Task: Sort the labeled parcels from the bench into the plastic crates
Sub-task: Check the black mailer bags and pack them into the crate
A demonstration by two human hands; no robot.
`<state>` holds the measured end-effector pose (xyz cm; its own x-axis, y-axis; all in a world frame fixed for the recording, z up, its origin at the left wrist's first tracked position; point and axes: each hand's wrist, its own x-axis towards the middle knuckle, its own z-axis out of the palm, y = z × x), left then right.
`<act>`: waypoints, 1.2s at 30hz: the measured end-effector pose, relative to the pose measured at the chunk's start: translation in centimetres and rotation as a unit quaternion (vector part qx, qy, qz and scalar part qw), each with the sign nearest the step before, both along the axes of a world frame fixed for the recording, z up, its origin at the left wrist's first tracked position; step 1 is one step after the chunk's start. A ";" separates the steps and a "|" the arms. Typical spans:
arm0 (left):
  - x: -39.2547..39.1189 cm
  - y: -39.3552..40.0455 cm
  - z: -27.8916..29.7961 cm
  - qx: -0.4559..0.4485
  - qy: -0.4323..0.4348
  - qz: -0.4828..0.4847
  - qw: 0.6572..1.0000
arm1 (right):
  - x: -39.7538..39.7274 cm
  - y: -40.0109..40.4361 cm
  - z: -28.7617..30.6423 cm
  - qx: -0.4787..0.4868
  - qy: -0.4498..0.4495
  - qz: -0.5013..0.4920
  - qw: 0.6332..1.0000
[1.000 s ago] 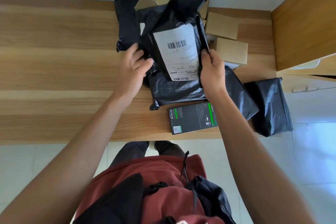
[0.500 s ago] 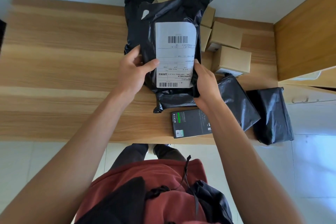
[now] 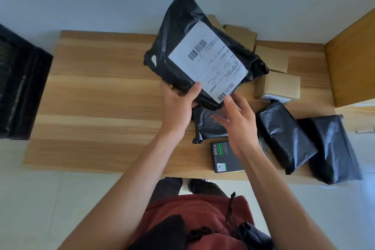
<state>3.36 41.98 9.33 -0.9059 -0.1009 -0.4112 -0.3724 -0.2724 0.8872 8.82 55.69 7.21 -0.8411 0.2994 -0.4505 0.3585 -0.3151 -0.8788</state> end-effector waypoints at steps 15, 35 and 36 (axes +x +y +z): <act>3.8 -8.5 -1.0 -0.021 0.028 0.006 0.999 | -2.8 2.5 3.5 0.053 0.061 -0.107 0.991; -2.0 -12.2 1.9 -0.238 0.088 -0.336 0.907 | -6.8 -0.3 6.6 0.339 0.085 0.248 0.904; -2.0 -12.3 1.8 -0.222 0.085 -0.332 0.913 | -7.0 -0.5 6.6 0.341 0.091 0.235 0.906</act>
<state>1.32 29.64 11.17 -0.8749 0.3710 -0.3114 -0.1711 0.3647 0.9153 1.78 55.14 13.86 -0.9894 0.0455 -0.1377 0.1427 0.4731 -0.8694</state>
